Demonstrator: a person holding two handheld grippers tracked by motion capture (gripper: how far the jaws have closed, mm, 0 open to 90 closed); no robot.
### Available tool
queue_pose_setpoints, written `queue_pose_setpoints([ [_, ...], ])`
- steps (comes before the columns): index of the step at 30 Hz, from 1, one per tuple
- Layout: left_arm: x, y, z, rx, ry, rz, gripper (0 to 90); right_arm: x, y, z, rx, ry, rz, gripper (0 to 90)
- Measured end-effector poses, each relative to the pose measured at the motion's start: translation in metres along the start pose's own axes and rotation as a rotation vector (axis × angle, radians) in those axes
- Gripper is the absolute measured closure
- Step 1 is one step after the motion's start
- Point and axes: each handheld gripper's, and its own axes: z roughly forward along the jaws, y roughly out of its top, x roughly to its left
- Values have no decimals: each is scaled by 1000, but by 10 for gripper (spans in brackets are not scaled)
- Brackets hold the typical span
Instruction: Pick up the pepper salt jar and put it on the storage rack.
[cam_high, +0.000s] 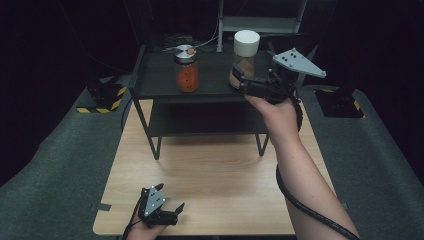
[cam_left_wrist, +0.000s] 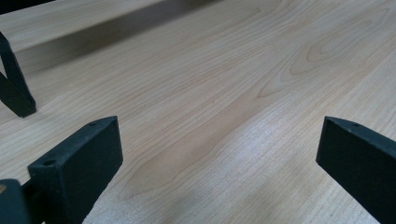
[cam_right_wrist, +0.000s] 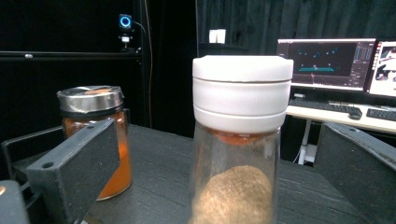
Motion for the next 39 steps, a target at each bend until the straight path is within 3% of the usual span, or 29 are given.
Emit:
queue_pose_setpoints([
  [19,-2,1,1,6,7,6,6,1,-27,-34,-18,56,-40,0],
  [39,-2,2,1,9,9,11,6,-2,-69,-58,45,69,-54,0],
])
